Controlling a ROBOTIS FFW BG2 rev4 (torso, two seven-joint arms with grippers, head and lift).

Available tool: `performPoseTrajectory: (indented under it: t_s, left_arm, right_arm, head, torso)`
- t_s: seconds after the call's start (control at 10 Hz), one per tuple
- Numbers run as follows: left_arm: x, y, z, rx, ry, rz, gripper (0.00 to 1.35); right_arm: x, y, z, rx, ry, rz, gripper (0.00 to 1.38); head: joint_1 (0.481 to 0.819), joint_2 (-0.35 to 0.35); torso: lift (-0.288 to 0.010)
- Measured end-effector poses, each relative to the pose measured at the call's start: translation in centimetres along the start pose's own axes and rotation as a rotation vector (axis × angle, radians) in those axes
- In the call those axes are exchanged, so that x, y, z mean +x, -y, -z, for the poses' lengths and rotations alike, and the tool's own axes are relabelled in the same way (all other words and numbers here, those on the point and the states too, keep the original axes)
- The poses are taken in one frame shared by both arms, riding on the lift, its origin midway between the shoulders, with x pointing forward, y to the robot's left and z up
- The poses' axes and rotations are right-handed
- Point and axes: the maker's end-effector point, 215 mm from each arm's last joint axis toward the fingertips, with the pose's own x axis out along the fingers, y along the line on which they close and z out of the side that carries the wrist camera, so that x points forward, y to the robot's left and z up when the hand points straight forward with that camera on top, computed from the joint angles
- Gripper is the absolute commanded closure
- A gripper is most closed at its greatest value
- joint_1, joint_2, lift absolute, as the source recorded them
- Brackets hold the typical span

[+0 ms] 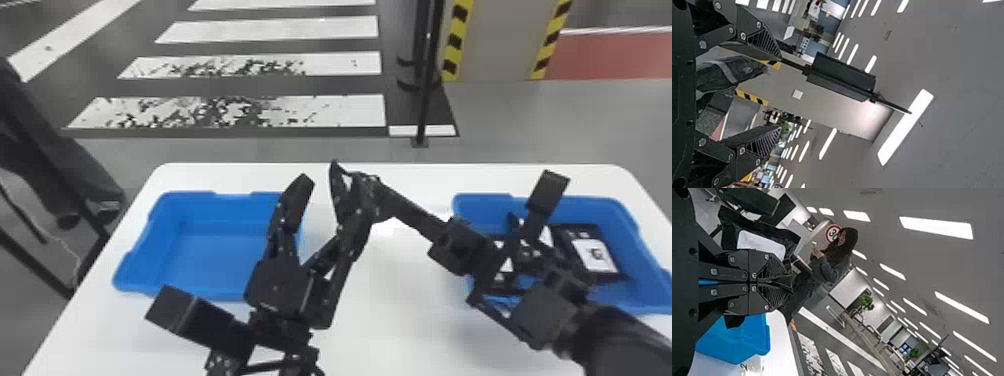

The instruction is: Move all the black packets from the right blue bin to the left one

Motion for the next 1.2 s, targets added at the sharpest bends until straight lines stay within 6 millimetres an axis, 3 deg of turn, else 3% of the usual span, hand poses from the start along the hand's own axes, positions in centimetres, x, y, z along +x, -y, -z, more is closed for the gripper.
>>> performPoseTrajectory:
  t_s: [0.4, 0.6, 0.8, 1.1, 1.2]
  left_arm:
    - [0.2, -0.4, 0.8, 0.034, -0.031, -0.001, 0.45]
    - [0.2, -0.7, 0.9, 0.042, -0.035, -0.007, 0.57]
    - [0.1, -1.1, 1.0, 0.054, -0.039, -0.016, 0.48]
    - [-0.5, -4.1, 0.2, 0.115, -0.011, -0.084, 0.46]
    - [-0.8, -4.9, 0.2, 0.133, -0.011, -0.100, 0.57]
  right_arm:
    - [1.3, -2.5, 0.9, 0.030, -0.011, -0.065, 1.13]
    - [1.5, -3.0, 1.1, 0.037, -0.014, -0.076, 1.13]
    - [1.6, -3.8, 0.9, 0.040, -0.009, -0.095, 1.13]
    - [1.5, -4.2, 0.7, 0.052, 0.005, -0.108, 1.13]
    - [1.4, -4.4, 0.6, 0.053, 0.009, -0.112, 1.13]
  head:
    - [0.695, 0.119]
    - [0.695, 0.129]
    - [0.695, 0.138]
    - [0.695, 0.173]
    - [0.695, 0.184]
  torso:
    - [-0.140]
    - [-0.140]
    - [-0.140]
    - [-0.140]
    - [-0.140]
